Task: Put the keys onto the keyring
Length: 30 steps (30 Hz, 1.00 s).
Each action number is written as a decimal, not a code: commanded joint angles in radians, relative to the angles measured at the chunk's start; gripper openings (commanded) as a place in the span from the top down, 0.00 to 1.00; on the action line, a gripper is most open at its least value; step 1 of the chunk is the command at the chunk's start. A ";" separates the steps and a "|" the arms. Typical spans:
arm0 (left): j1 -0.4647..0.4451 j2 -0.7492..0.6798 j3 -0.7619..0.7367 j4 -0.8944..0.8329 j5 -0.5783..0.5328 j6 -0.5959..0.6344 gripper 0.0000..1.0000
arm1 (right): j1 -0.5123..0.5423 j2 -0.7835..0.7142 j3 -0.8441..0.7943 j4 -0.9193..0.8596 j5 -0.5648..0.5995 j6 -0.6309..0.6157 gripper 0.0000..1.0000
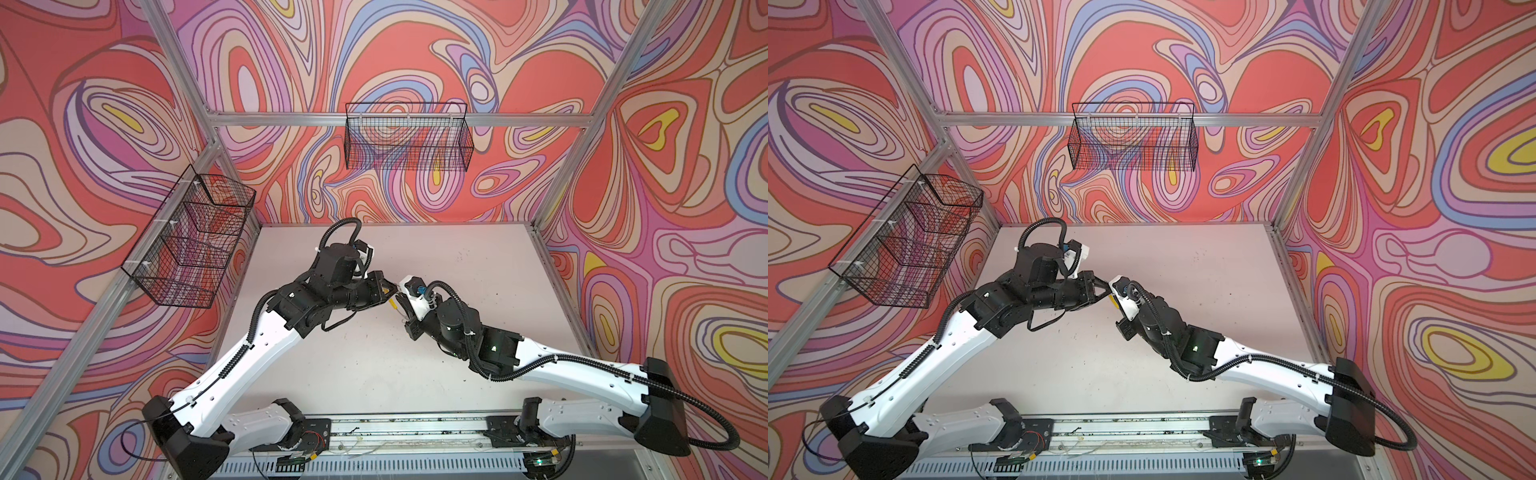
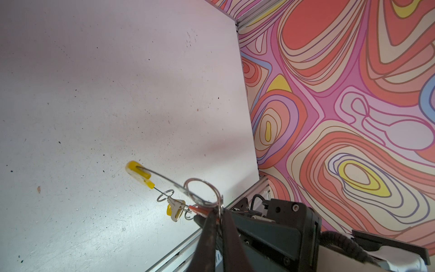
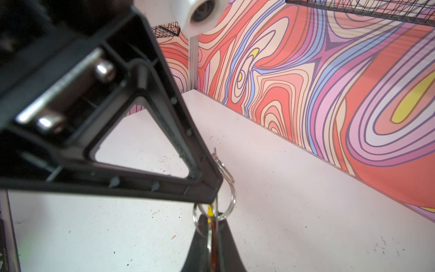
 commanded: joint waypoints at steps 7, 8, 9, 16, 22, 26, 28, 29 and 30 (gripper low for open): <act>0.001 0.035 0.107 -0.082 -0.014 0.066 1.00 | 0.020 0.013 0.028 -0.010 -0.073 -0.015 1.00; 0.003 0.041 0.130 -0.115 -0.018 0.089 1.00 | 0.020 0.018 0.038 -0.027 -0.102 -0.012 1.00; 0.005 0.051 0.162 -0.156 -0.018 0.119 1.00 | 0.020 0.027 0.056 -0.058 -0.135 -0.010 0.87; 0.008 0.176 0.455 -0.519 -0.046 0.418 1.00 | 0.015 -0.008 0.162 -0.299 -0.308 0.024 0.41; -0.083 0.283 0.669 -0.739 -0.165 0.623 1.00 | -0.075 -0.144 0.207 -0.375 -0.404 0.056 0.40; -0.164 0.363 0.788 -0.836 -0.279 0.654 1.00 | -0.110 -0.169 0.199 -0.363 -0.450 0.067 0.39; -0.206 0.385 0.836 -0.853 -0.336 0.666 1.00 | -0.110 -0.177 0.163 -0.328 -0.467 0.077 0.38; -0.227 0.392 0.854 -0.859 -0.394 0.662 1.00 | -0.110 -0.183 0.137 -0.312 -0.467 0.081 0.38; -0.238 0.396 0.866 -0.866 -0.436 0.658 1.00 | -0.110 -0.188 0.115 -0.304 -0.469 0.082 0.39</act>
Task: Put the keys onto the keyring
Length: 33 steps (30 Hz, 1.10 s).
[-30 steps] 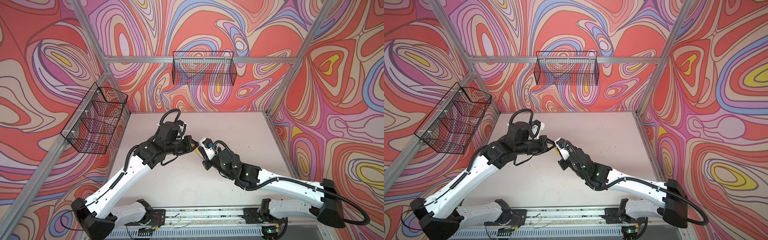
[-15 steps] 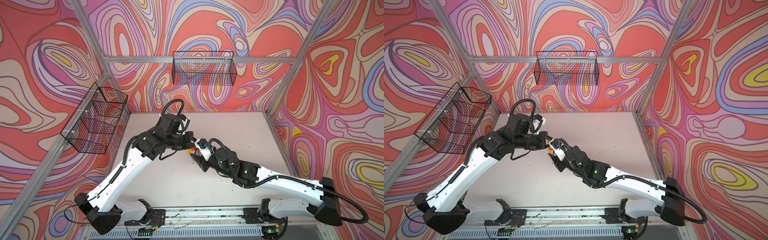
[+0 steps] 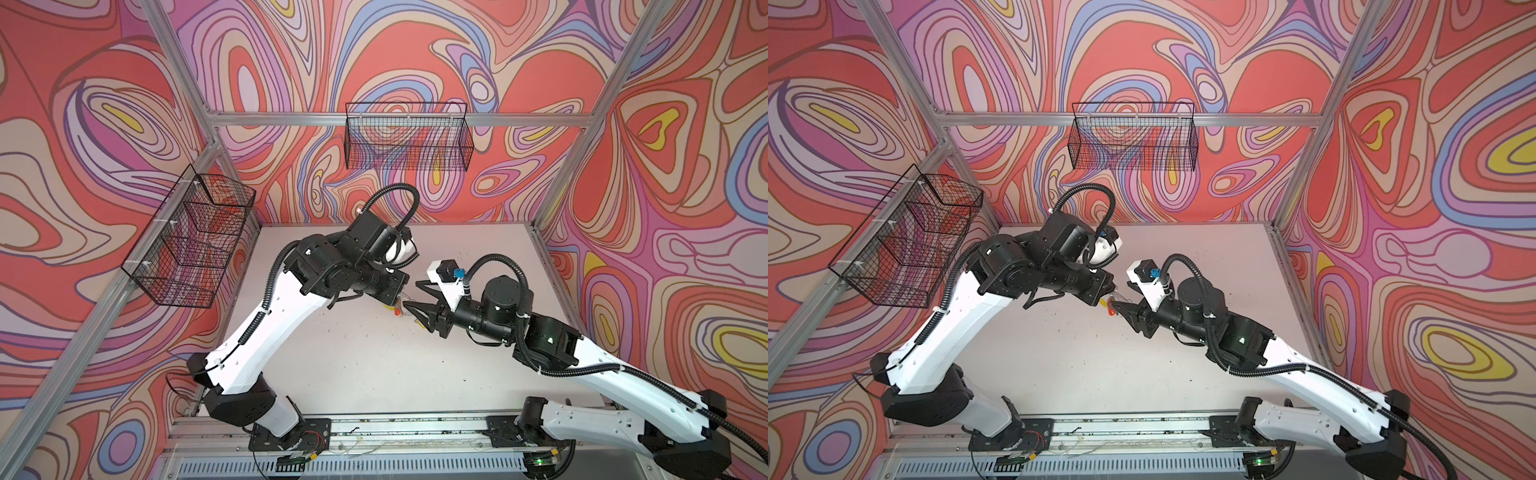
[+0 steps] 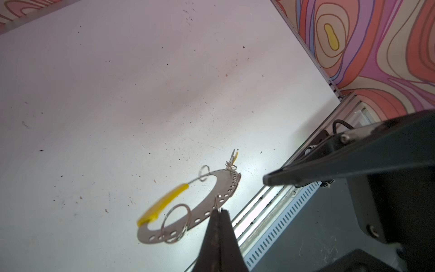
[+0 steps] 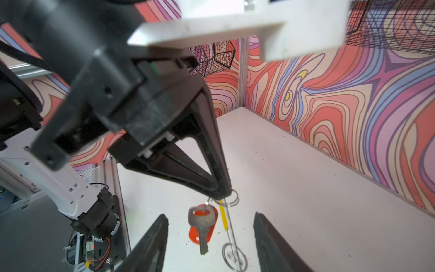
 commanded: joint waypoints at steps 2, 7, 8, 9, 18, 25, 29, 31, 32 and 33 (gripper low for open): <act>-0.045 -0.001 0.058 -0.097 -0.180 0.034 1.00 | 0.000 -0.024 -0.123 0.036 -0.035 0.015 0.39; -0.064 0.025 0.122 -0.154 -0.098 -0.012 1.00 | 0.000 -0.060 -0.231 0.140 -0.039 -0.015 0.40; -0.069 0.037 0.138 -0.174 -0.081 -0.023 1.00 | 0.001 -0.058 -0.240 0.155 -0.039 -0.025 0.40; -0.071 0.054 0.160 -0.204 -0.074 -0.039 1.00 | 0.000 -0.057 -0.245 0.171 -0.042 -0.033 0.41; -0.091 0.108 0.208 -0.295 -0.115 -0.157 1.00 | -0.002 -0.048 -0.330 0.370 -0.083 -0.019 0.46; -0.092 0.128 0.245 -0.340 -0.099 -0.212 1.00 | -0.001 -0.022 -0.382 0.460 -0.123 0.018 0.45; -0.092 0.136 0.246 -0.347 -0.043 -0.229 1.00 | -0.002 0.012 -0.388 0.490 -0.100 0.002 0.58; -0.092 0.146 0.249 -0.378 -0.039 -0.237 1.00 | -0.001 0.022 -0.384 0.500 -0.087 -0.006 0.76; -0.091 0.154 0.248 -0.401 -0.045 -0.243 1.00 | -0.001 0.023 -0.384 0.508 -0.079 -0.008 0.85; -0.091 0.155 0.241 -0.409 -0.039 -0.246 1.00 | 0.000 0.022 -0.388 0.516 -0.071 -0.011 0.91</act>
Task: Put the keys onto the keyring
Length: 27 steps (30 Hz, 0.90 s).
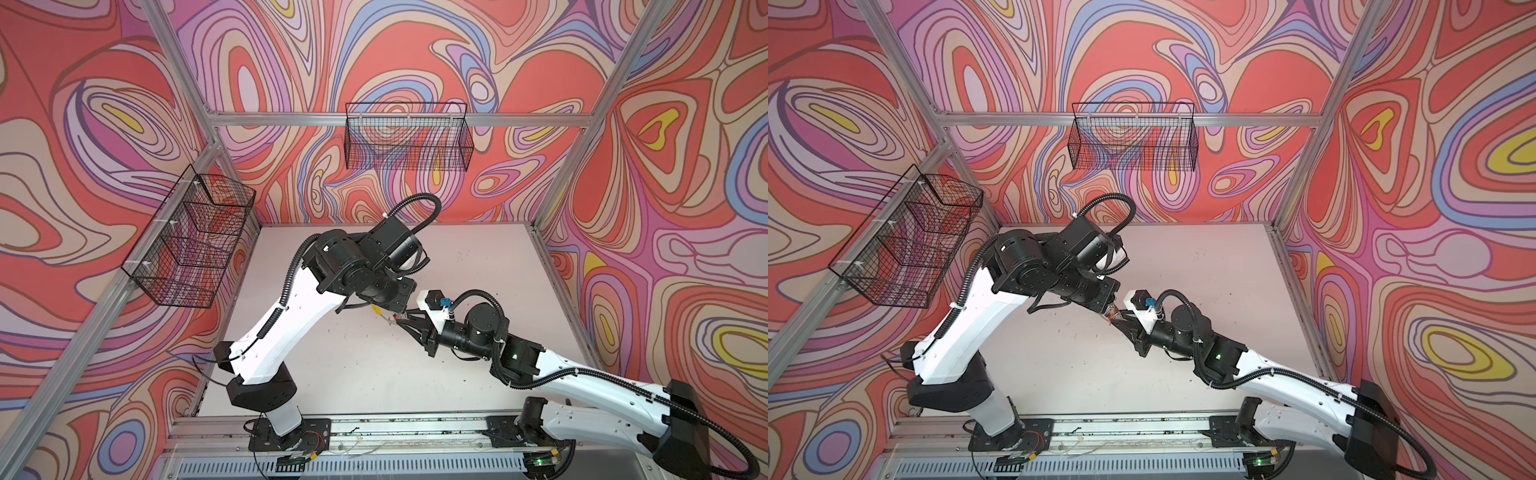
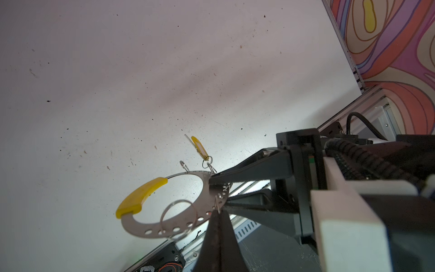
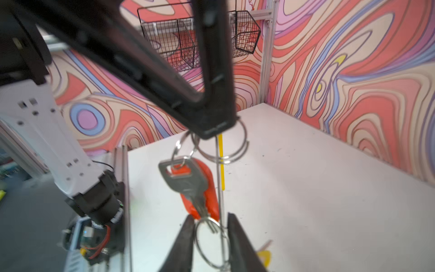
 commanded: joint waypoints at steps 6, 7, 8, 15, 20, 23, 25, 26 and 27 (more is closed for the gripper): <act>-0.005 -0.003 -0.071 -0.167 0.046 -0.080 1.00 | -0.001 -0.035 -0.033 0.053 0.085 -0.047 1.00; -0.006 -0.007 -0.094 -0.167 0.046 -0.086 1.00 | -0.001 -0.041 -0.025 0.031 0.103 -0.058 1.00; -0.006 -0.009 -0.113 -0.167 0.041 -0.091 1.00 | 0.000 -0.046 -0.016 0.005 0.122 -0.070 1.00; -0.006 0.016 -0.205 -0.169 -0.003 -0.095 1.00 | -0.001 -0.040 0.117 -0.254 0.160 -0.158 1.00; 0.010 0.029 -0.219 -0.168 0.000 -0.091 1.00 | -0.002 -0.072 0.152 -0.314 0.083 -0.157 1.00; 0.029 0.024 -0.207 -0.167 0.020 -0.093 1.00 | -0.001 -0.110 0.135 -0.323 0.046 -0.135 0.64; 0.035 0.022 -0.207 -0.166 0.042 -0.088 1.00 | 0.000 -0.146 0.115 -0.319 0.021 -0.113 0.43; 0.034 0.023 -0.209 -0.166 0.049 -0.086 1.00 | 0.000 -0.158 0.106 -0.310 0.010 -0.101 0.39; 0.035 0.025 -0.210 -0.167 0.061 -0.085 1.00 | -0.001 -0.174 0.100 -0.300 -0.007 -0.088 0.36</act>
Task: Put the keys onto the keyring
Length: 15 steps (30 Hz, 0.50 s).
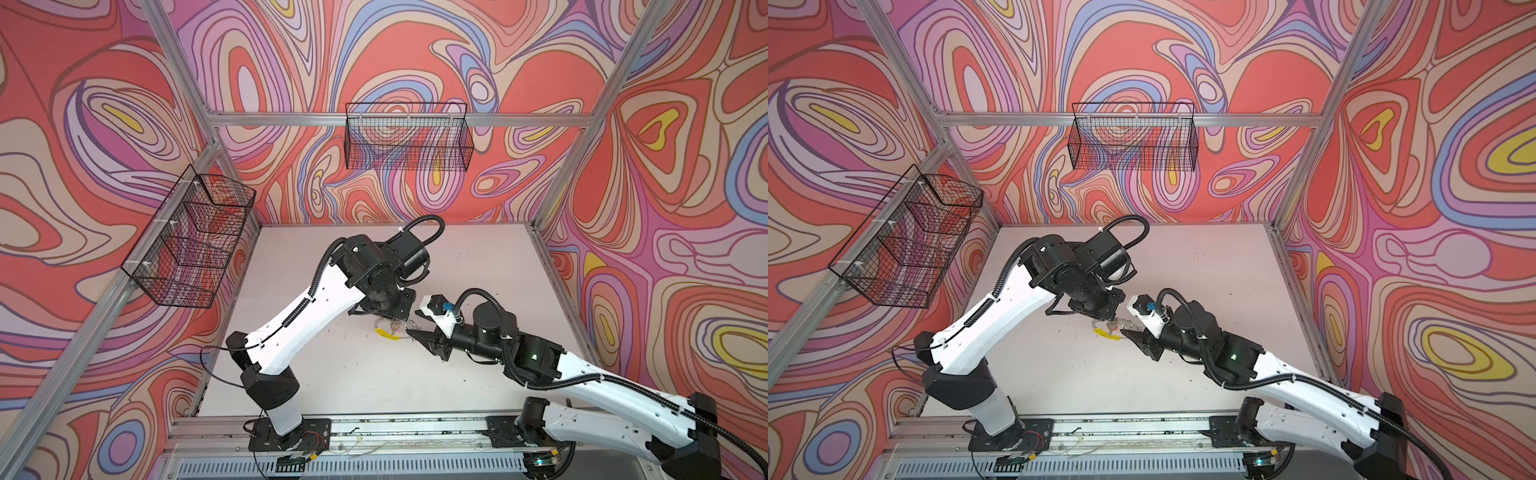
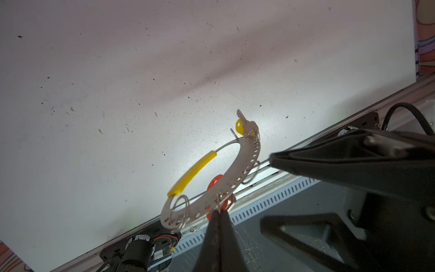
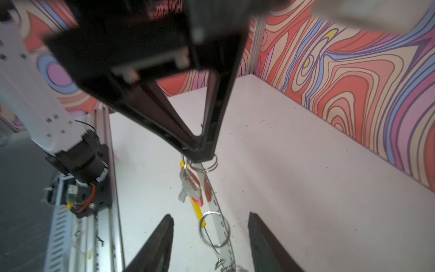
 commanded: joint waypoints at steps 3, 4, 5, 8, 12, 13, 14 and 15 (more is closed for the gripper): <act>0.005 0.020 -0.009 -0.168 0.053 -0.005 1.00 | -0.005 -0.059 0.004 0.105 -0.090 0.063 0.32; 0.006 0.021 -0.007 -0.169 0.057 -0.004 1.00 | -0.005 -0.053 0.007 0.119 -0.088 0.074 0.32; 0.006 0.022 -0.002 -0.167 0.065 -0.004 1.00 | -0.004 -0.042 0.011 0.130 -0.085 0.080 0.32; 0.004 0.023 0.011 -0.168 0.086 -0.007 1.00 | -0.005 0.014 0.017 0.160 -0.086 0.091 0.31; 0.006 0.017 0.008 -0.169 0.100 -0.012 1.00 | -0.007 0.076 0.011 0.203 -0.091 0.108 0.39; 0.005 0.016 0.008 -0.168 0.100 -0.016 1.00 | -0.007 0.077 0.006 0.216 -0.095 0.117 0.43; 0.006 0.015 0.008 -0.168 0.098 -0.019 1.00 | -0.007 0.077 0.002 0.228 -0.103 0.128 0.48; 0.007 0.013 0.011 -0.169 0.098 -0.020 1.00 | -0.007 0.077 0.001 0.236 -0.110 0.138 0.59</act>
